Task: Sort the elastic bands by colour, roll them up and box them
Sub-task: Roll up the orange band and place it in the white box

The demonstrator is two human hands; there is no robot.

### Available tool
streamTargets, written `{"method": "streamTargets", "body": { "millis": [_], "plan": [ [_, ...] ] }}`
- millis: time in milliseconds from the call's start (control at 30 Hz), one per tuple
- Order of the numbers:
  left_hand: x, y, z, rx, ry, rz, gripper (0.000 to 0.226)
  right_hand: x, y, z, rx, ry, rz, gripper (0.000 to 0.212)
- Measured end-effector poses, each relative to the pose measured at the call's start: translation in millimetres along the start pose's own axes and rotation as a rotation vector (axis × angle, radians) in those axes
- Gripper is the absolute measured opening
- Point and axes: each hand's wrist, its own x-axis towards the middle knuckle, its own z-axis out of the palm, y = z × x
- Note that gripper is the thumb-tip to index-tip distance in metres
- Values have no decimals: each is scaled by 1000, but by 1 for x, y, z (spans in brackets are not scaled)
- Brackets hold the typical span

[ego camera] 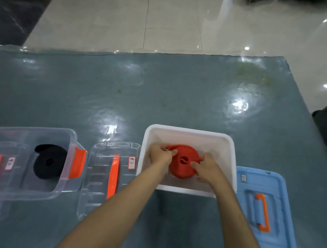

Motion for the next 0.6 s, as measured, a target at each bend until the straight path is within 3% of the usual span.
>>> {"method": "streamTargets", "body": {
  "millis": [67, 267, 367, 467, 600],
  "plan": [
    [8, -3, 2, 16, 6, -10, 20, 6, 3, 5, 10, -31, 39, 19],
    [22, -7, 4, 14, 18, -36, 40, 18, 8, 13, 48, -55, 128, 52],
    [20, -4, 5, 93, 62, -5, 41, 16, 1, 10, 25, -57, 135, 53],
    [15, 1, 2, 197, 35, 60, 36, 2, -4, 4, -47, -25, 27, 44],
    [-7, 13, -15, 453, -1, 261, 37, -37, -5, -8, -59, 165, -247, 46]
  ]
}}
